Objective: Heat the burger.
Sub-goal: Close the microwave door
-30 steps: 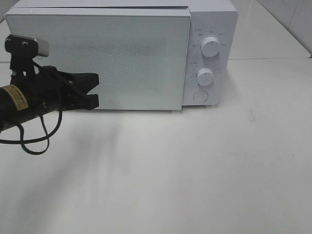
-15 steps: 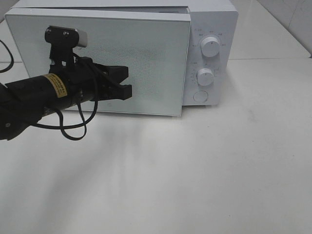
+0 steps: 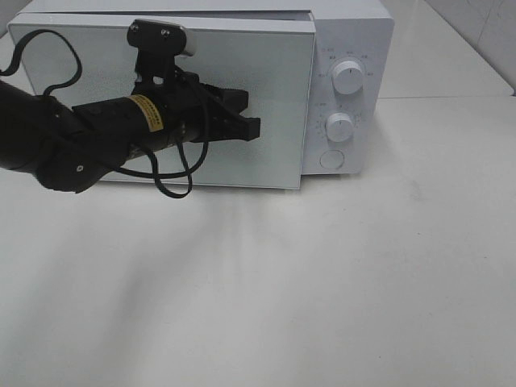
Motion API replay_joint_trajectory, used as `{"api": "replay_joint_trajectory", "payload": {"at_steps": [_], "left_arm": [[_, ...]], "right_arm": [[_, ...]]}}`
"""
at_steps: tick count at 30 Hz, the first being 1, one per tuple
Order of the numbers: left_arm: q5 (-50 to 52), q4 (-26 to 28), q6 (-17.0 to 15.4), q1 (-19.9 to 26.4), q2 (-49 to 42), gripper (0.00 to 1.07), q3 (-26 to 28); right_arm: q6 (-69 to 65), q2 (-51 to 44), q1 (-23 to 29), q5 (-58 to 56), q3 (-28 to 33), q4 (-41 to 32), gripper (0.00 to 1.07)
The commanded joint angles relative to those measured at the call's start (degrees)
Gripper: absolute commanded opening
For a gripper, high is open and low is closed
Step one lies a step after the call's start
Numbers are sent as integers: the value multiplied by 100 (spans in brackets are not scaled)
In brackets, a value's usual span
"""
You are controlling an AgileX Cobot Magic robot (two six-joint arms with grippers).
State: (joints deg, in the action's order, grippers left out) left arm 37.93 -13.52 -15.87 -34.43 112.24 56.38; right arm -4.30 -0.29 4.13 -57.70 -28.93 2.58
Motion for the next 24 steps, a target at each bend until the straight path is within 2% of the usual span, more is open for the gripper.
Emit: {"api": "replay_joint_trajectory", "payload": {"at_steps": [1,10,16,24], "left_arm": [[-149,74,-6,-103,69,0,223],[-435,189,-11,-178,458,0,842],[-510,487,-11,-172,699,0,1329],[-768,487,-23,-138,951,0,1793]], "right_arm": [[69,-149,-17,80,23,-17,76],[63,-149,-17,80,23,-17,76],[63,-149,-17,80,23,-17,76],[63,-149,-17,80,23,-17,76]]}}
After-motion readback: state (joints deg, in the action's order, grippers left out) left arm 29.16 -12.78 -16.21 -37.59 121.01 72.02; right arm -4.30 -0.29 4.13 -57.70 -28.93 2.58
